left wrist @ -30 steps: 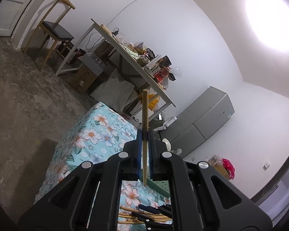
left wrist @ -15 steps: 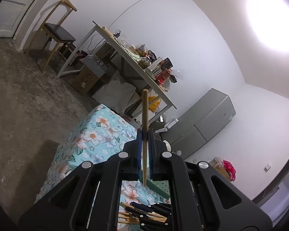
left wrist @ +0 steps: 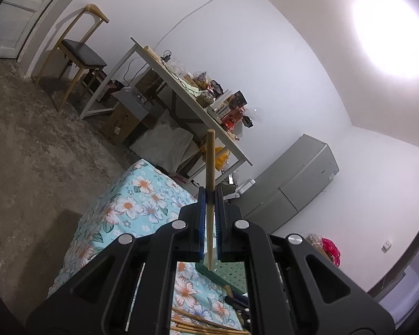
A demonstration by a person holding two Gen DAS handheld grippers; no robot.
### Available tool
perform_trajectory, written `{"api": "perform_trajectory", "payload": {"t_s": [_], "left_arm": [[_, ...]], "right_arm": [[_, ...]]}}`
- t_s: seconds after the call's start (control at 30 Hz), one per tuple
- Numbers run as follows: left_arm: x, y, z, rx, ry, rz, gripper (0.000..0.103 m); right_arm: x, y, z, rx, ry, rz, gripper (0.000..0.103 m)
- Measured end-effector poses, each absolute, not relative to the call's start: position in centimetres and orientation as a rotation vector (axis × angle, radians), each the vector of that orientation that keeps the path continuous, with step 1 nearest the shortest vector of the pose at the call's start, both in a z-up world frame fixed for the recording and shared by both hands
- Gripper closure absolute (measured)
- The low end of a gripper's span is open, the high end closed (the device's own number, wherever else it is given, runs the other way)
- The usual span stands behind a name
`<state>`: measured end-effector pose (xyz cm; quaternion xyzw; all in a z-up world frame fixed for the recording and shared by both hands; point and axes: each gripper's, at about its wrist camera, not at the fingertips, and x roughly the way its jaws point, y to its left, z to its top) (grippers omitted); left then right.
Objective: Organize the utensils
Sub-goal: 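Lift the chopstick with the right gripper while the left gripper carries its chopstick over the holder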
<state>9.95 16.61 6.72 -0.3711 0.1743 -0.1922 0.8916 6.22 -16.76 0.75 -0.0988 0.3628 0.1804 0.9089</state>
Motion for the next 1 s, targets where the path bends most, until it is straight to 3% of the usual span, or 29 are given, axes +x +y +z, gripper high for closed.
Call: {"api": "perform_trajectory", "payload": {"t_s": [1.0], "left_arm": [[7.1,16.4,8.4,-0.771,0.331,-0.394,0.098]], "right_arm": [[-2.2,-28.0,8.4,0.137,0.476,0.086,0.097]]}}
